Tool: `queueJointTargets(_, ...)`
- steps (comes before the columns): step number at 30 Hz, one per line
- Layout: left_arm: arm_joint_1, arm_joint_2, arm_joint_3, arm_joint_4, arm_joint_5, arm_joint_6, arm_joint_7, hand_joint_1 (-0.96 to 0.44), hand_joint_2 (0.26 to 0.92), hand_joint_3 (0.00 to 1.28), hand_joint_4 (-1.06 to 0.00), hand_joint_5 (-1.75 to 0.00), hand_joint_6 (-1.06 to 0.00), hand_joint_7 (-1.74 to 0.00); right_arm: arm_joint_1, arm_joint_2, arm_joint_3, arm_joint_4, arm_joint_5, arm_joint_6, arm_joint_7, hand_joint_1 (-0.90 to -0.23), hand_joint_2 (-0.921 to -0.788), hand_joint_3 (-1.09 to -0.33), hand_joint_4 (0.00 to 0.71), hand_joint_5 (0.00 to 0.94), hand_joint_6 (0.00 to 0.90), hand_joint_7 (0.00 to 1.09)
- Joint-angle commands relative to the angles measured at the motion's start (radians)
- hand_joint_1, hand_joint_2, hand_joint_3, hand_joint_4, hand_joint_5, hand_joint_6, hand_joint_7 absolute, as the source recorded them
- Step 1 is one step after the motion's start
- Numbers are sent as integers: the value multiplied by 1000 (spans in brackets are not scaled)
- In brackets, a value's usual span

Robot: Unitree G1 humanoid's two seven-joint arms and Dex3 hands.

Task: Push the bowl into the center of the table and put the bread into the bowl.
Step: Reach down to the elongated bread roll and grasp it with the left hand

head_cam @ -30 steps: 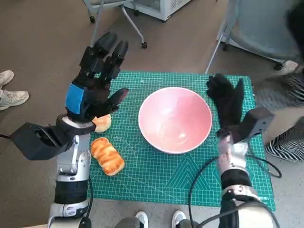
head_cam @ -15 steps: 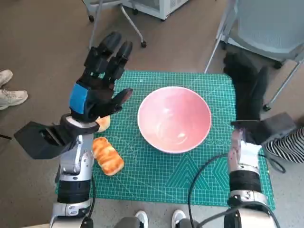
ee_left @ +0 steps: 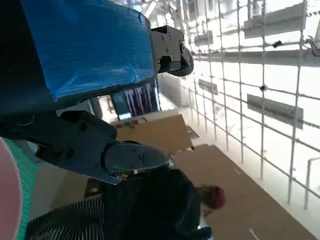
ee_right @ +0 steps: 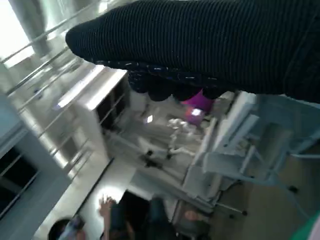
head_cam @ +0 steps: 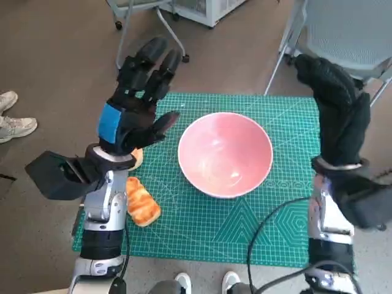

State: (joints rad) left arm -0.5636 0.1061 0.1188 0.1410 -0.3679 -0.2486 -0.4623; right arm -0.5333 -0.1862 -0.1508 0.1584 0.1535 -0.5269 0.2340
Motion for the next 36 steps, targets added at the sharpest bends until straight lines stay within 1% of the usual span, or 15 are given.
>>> queueJointTargets(1, -27, -9, -9, 1, -12, 3, -10, -512, 921, 299, -164, -14, 1, -529, 38, -16, 10, -43, 0, 45, 8, -717, -921, -716, 183, 32, 44, 531)
queueJointTargets(6, -41, -7, -11, 1, -22, 3, -30, -511, 921, 301, -159, -11, 1, -495, 49, -20, 11, -79, 5, 76, 6, -733, -921, -686, 194, 31, 53, 546)
queueJointTargets(13, -52, 1, -8, 9, -37, -3, -62, -503, 921, 304, -154, -8, 1, -481, 57, -12, 12, -111, 7, 110, -3, -730, -921, -677, 198, 28, 56, 553)
queueJointTargets(26, -41, 33, 17, 20, -25, -31, -85, -486, 921, 277, -148, -5, 1, -460, 48, 2, 19, -119, 8, 126, -7, -722, -921, -676, 201, 23, 60, 560)
queueJointTargets(33, -25, 89, 25, -15, 2, -38, -89, -500, 921, 240, -146, -3, 1, -485, 47, 10, 25, -119, 9, 127, -8, -720, -921, -675, 203, 21, 59, 561)
queueJointTargets(35, -22, 118, 33, -20, 6, -43, -102, -495, 921, 231, -134, -2, 1, -478, 47, 12, 27, -119, 9, 127, -8, -720, -921, -675, 203, 21, 59, 562)
queueJointTargets(36, -22, 132, 36, -21, 8, -47, -109, -485, 921, 222, -113, -3, 1, -444, 47, 13, 28, -120, 9, 128, -8, -720, -921, -675, 203, 20, 59, 562)
